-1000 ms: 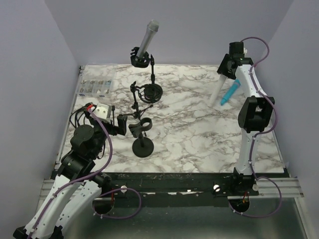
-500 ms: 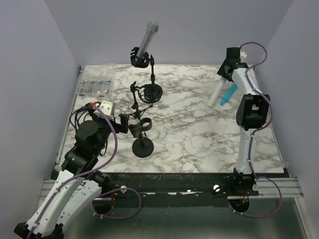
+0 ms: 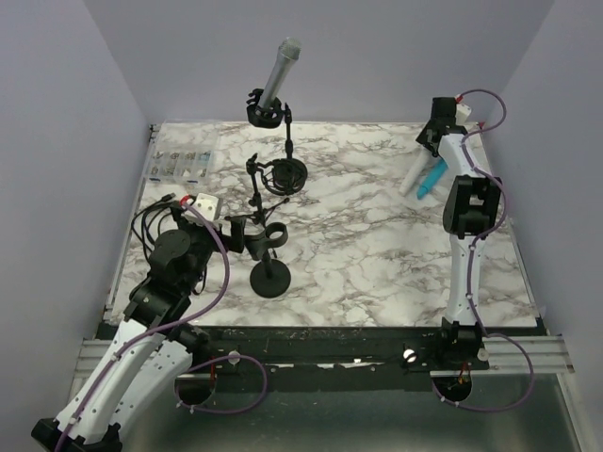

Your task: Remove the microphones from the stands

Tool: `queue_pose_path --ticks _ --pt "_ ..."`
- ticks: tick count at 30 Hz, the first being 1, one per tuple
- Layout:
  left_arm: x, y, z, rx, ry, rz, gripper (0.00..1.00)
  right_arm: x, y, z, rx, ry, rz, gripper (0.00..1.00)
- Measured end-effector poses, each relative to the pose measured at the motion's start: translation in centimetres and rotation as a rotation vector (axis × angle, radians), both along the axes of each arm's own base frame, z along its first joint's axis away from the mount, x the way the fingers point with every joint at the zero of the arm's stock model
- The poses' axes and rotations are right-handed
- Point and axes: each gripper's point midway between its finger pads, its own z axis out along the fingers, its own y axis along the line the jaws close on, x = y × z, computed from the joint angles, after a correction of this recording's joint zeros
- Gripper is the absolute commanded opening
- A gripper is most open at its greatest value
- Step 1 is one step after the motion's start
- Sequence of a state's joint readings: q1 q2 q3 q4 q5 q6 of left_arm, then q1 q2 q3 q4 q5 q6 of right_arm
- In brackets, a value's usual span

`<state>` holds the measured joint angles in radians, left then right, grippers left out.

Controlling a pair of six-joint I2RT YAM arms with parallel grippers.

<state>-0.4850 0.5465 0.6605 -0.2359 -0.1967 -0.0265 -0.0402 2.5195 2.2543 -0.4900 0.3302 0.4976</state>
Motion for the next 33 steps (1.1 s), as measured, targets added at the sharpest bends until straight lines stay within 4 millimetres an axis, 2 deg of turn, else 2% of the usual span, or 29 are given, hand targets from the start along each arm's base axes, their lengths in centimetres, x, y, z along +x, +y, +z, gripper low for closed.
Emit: queue_pose_path --ticks 4,7,15,23,26,30,33 --pt "-0.1 0.5 0.5 -0.010 -0.034 0.015 0.98 0.7 -0.1 -0.5 -0.002 -0.014 -0.002 0.10" --pt "0.1 0.9 0.7 -0.010 -0.043 0.036 0.97 1.1 -0.1 -0.9 -0.003 -0.021 -0.001 0.25" --pt "0.3 2.0 0.8 -0.002 -0.050 0.092 0.96 2.0 -0.3 -2.8 0.000 -0.018 0.004 0.54" --pt "-0.4 3.0 2.1 -0.026 -0.098 0.122 0.98 3.2 0.1 -2.4 0.020 -0.051 0.022 0.79" --pt "-0.8 3.0 2.7 -0.038 -0.119 0.117 0.99 3.3 0.5 -2.2 0.034 -0.054 0.037 0.83" --pt "-0.8 2.2 2.6 -0.048 -0.112 0.072 0.98 2.9 1.0 -2.0 0.050 -0.034 0.055 0.85" --pt "-0.6 1.2 2.0 -0.052 -0.081 0.032 0.99 2.0 2.1 0.0 0.060 -0.026 0.080 0.87"
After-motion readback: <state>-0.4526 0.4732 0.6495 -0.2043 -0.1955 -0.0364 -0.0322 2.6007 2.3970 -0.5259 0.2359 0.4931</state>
